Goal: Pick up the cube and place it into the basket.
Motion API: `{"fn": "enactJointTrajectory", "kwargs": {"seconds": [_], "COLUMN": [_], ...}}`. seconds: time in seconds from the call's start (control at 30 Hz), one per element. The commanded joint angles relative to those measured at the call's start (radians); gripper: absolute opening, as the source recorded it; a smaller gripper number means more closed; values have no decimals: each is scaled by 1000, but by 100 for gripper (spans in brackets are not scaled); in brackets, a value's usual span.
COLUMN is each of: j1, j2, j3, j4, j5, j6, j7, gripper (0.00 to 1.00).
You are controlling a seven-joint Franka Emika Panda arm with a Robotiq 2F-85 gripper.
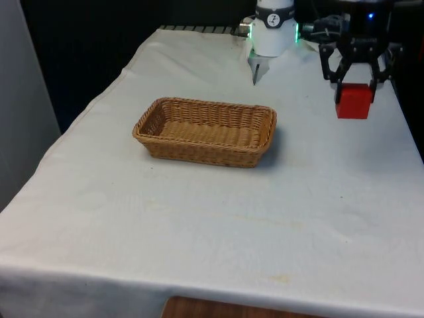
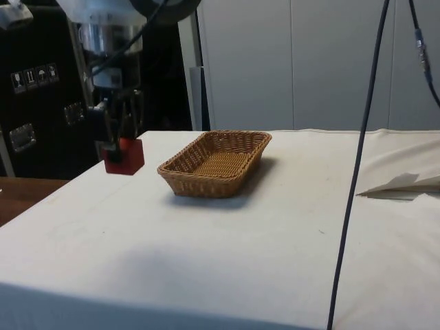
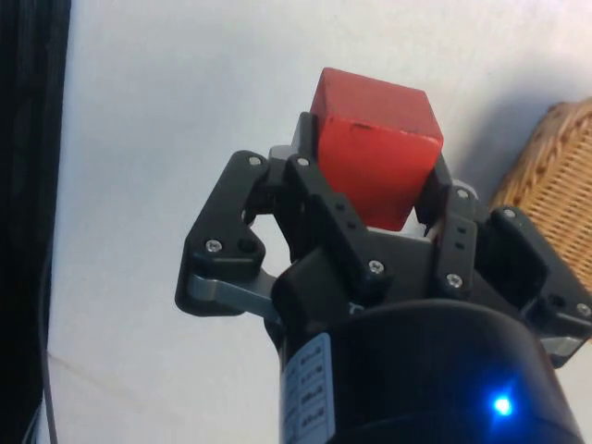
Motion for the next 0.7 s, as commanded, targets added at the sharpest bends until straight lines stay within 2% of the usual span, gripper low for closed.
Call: {"fn": "enactJointTrajectory", "kwargs": {"seconds": [0.0, 0.07, 0.1, 0.33, 0.4, 0.43, 0.67], "j1": [-5, -5, -11, -20, -15, -21, -25], "j2": [-13, -18, -30, -71, -67, -86, -118], "j3": [1, -2, -2, -19, -23, -29, -49], "j4": [-9, -9, -20, -53, -50, -68, -105], "j5": [6, 0, 6, 4, 0, 4, 4], "j6": [0, -4, -2, -3, -4, -2, 2], "j7": [-7, -3, -11, -25, -21, -32, -45], "gripper": [2, 2, 2, 2, 2, 2, 2]}}
